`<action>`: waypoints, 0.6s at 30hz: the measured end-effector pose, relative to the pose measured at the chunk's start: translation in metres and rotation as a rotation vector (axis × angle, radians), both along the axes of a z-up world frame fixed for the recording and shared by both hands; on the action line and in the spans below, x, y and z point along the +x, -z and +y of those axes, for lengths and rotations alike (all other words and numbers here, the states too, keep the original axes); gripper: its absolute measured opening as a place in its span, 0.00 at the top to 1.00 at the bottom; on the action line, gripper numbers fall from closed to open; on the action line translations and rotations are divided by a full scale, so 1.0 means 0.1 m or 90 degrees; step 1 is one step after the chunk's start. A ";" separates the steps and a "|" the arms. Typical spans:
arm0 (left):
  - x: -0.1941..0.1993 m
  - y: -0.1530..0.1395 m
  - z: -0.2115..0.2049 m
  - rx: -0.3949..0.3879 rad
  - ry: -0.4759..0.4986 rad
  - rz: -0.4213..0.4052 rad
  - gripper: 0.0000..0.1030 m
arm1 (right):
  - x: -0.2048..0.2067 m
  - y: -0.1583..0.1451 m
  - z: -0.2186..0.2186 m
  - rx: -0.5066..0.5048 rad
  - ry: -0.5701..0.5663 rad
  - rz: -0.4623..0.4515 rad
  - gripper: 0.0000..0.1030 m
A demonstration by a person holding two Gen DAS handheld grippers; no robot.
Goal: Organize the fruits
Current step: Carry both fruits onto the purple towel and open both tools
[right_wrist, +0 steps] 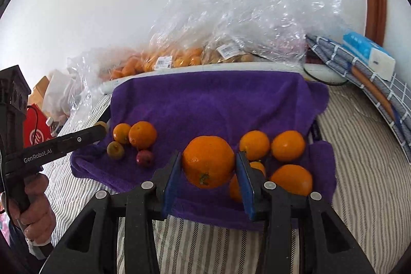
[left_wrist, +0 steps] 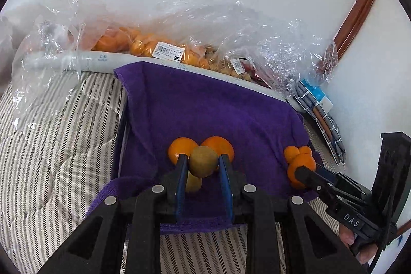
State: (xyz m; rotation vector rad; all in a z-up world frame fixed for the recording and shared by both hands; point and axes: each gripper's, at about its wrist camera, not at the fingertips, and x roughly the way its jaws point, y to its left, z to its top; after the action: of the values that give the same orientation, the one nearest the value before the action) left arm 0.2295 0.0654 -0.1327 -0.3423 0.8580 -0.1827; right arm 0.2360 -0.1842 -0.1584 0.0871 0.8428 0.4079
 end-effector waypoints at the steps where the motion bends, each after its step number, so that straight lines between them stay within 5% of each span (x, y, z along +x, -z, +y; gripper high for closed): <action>1: 0.00 0.02 -0.01 -0.001 0.005 0.001 0.77 | 0.01 0.02 0.02 0.000 -0.003 0.000 0.59; 18: 0.02 0.08 -0.11 0.015 0.007 -0.004 0.77 | 0.02 0.10 0.08 -0.020 0.000 0.005 0.53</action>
State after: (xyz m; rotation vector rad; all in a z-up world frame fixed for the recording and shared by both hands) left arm 0.2317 0.0544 -0.1403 -0.3159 0.8550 -0.1833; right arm 0.2380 -0.1762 -0.1680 0.0600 0.8558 0.3947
